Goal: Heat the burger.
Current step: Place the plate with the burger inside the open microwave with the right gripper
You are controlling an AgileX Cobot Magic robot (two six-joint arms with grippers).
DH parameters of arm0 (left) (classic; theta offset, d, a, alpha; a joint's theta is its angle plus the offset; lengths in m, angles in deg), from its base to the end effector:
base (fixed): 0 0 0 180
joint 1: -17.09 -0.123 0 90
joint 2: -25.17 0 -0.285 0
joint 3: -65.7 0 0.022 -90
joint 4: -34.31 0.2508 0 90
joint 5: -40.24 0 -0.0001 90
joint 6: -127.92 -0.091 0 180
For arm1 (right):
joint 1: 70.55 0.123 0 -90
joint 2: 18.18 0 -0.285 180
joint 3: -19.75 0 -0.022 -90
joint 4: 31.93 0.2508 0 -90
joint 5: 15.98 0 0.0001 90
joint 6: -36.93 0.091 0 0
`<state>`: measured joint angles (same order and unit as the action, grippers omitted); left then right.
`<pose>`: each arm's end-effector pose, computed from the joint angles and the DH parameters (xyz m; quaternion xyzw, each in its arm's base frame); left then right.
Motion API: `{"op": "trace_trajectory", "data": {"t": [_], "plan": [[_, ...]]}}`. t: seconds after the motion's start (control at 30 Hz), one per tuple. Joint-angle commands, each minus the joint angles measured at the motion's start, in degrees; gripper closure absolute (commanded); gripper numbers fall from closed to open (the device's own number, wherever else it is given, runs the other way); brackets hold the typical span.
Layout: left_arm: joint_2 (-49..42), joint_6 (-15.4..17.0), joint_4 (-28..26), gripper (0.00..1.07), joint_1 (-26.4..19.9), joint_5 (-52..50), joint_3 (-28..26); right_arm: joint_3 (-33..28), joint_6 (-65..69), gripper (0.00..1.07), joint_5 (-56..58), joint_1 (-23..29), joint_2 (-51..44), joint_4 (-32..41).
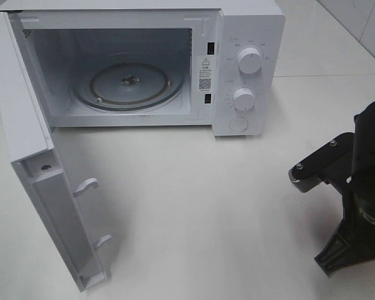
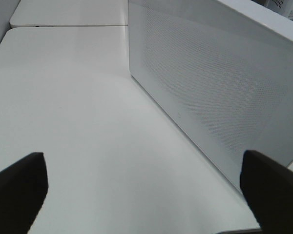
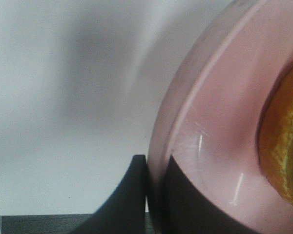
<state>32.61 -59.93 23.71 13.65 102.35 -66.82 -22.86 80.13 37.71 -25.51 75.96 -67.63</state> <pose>-0.0089 -0.0154 0.2817 0.0385 0.8483 -0.0406 0.5266 0.1730 0.1126 0.1596 -0.2184 0.9445 -0.2250 0.0976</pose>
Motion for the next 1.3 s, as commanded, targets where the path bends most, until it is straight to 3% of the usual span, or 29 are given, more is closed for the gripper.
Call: {"op": "trace_trajectory", "data": {"t": [0.03,0.47,1.3], "plan": [[-0.92,0.46,-0.06,0.07,0.00,-0.80,0.17,-0.29,0.34,1.07,3.27,1.55,-0.34,-2.92],[-0.92,0.46,-0.06,0.07,0.00,-0.80,0.17,-0.29,-0.29,1.07,3.09,8.14,-0.34,-7.56],[-0.92,0.46,-0.06,0.07,0.00,-0.80,0.17,-0.11,-5.16,1.07,-2.12,8.14,-0.34,-13.87]]}}
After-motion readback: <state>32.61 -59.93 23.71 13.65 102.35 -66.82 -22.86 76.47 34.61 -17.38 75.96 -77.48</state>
